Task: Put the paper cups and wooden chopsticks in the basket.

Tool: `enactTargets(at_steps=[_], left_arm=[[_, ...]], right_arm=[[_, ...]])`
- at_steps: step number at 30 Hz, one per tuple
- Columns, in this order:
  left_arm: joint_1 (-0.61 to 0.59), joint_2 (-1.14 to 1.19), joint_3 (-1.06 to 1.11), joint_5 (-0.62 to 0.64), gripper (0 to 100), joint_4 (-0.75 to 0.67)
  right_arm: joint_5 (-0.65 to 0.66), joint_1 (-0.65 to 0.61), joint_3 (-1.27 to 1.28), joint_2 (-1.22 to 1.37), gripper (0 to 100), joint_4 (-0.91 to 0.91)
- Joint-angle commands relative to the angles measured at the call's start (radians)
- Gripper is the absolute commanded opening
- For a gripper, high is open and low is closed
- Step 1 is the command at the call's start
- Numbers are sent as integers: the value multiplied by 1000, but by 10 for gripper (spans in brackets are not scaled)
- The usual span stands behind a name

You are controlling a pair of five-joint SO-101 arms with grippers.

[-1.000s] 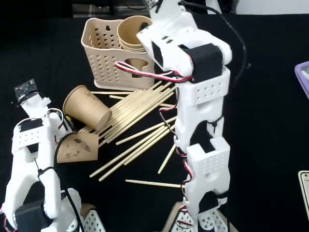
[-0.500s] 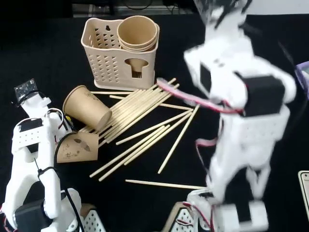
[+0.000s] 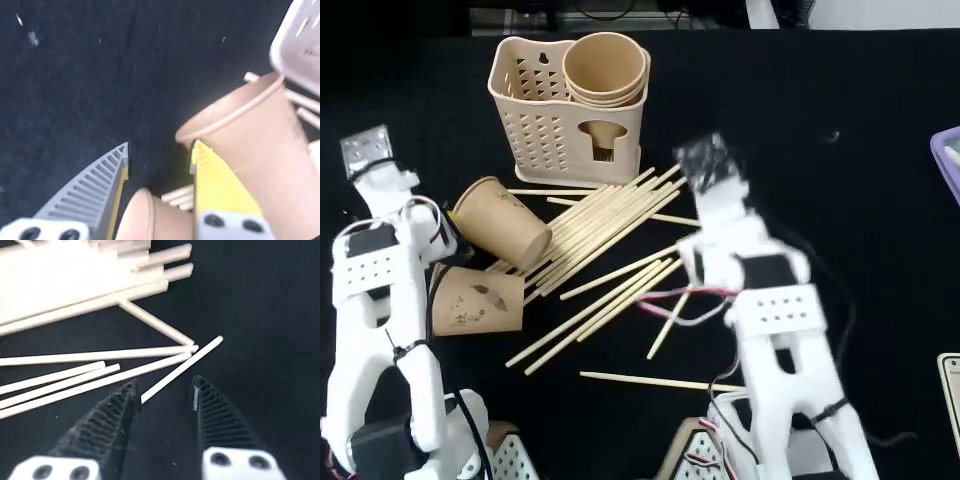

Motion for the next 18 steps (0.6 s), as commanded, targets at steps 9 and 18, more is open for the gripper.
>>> enactTargets(at_steps=[9,18], left_arm=[[35,157,-407,-138,214,61],[77,580,-753,-140,210,341]], right_arm=[[-28,15,180,-42,174,-222],[-28,15,183,-42,174,-222]])
